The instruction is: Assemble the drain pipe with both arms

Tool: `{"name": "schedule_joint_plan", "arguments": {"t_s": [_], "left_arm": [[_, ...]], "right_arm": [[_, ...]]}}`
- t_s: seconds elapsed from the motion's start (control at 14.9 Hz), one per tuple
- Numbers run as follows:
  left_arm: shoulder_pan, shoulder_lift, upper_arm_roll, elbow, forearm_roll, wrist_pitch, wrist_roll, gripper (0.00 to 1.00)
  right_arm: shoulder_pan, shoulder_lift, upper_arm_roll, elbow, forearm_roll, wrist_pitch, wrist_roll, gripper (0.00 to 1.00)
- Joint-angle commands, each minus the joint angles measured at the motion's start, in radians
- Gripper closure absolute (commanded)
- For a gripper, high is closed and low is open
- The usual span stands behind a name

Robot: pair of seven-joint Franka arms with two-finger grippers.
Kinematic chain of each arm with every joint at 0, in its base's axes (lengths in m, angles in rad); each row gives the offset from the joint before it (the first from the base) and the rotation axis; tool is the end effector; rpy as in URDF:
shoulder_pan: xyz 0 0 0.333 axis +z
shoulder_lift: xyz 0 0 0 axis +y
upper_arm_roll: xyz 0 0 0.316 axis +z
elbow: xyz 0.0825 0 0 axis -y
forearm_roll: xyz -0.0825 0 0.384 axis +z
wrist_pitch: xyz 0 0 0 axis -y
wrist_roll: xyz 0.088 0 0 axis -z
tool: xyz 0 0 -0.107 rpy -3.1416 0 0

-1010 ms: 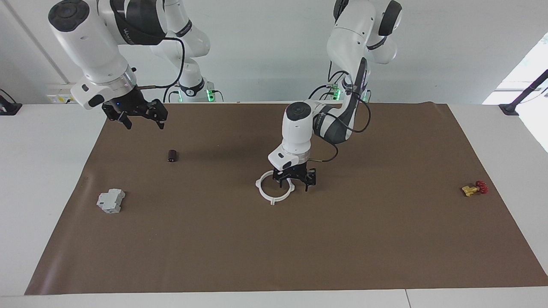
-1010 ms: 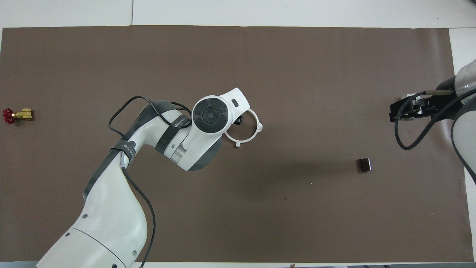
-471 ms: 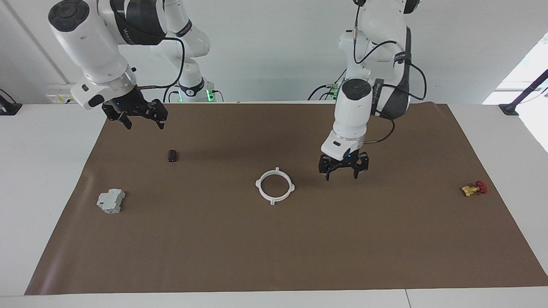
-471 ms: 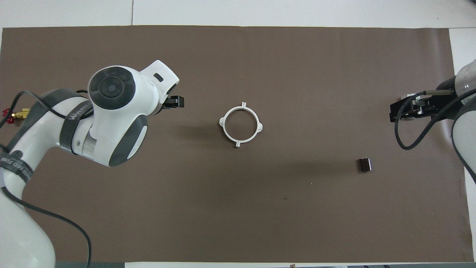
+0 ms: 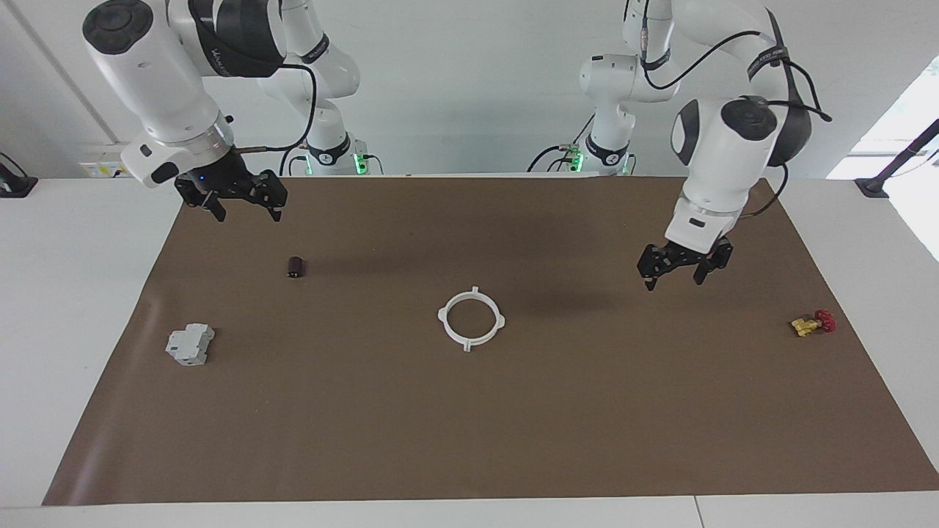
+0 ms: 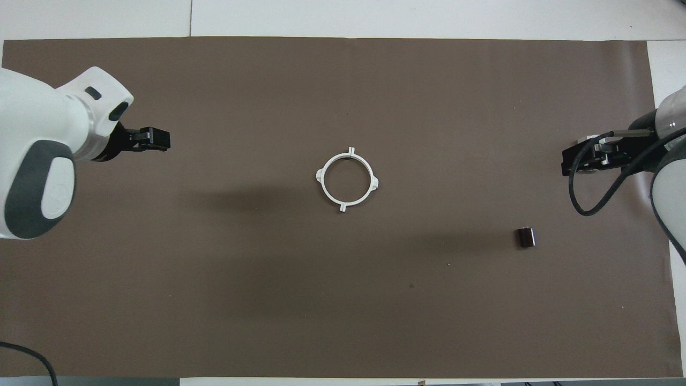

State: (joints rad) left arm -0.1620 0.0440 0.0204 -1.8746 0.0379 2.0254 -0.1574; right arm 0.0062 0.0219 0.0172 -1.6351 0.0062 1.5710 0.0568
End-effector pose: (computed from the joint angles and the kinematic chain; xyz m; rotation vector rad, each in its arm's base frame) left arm 0.5788 -0.0805 0.4948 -3.1173 -0.0014 -0.1731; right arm 0.5574 0.0136 0.5821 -3.1351 0.0528 0.1352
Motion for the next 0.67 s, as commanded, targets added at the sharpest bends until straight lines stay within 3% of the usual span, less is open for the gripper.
{"name": "schedule_joint_plan", "arguments": {"t_s": [0.0,0.47,0.61], "left_arm": [[0.048,-0.049,-0.002,0.053,-0.029,-0.138,0.084,0.0],[0.104,-0.006,0.0,0.32,-0.026,-0.396,0.151,0.0],[0.11,0.007,0.003,0.357,-0.029,-0.456,0.151,0.0]], "right_arm": [[-0.012,-0.016,0.004,-0.02,0.015,0.006,-0.017,0.0],[-0.015,-0.017,0.004,0.014,0.014,0.001,-0.025,0.0],[-0.023,-0.017,0.001,0.014,0.014,-0.006,-0.026,0.0]]}}
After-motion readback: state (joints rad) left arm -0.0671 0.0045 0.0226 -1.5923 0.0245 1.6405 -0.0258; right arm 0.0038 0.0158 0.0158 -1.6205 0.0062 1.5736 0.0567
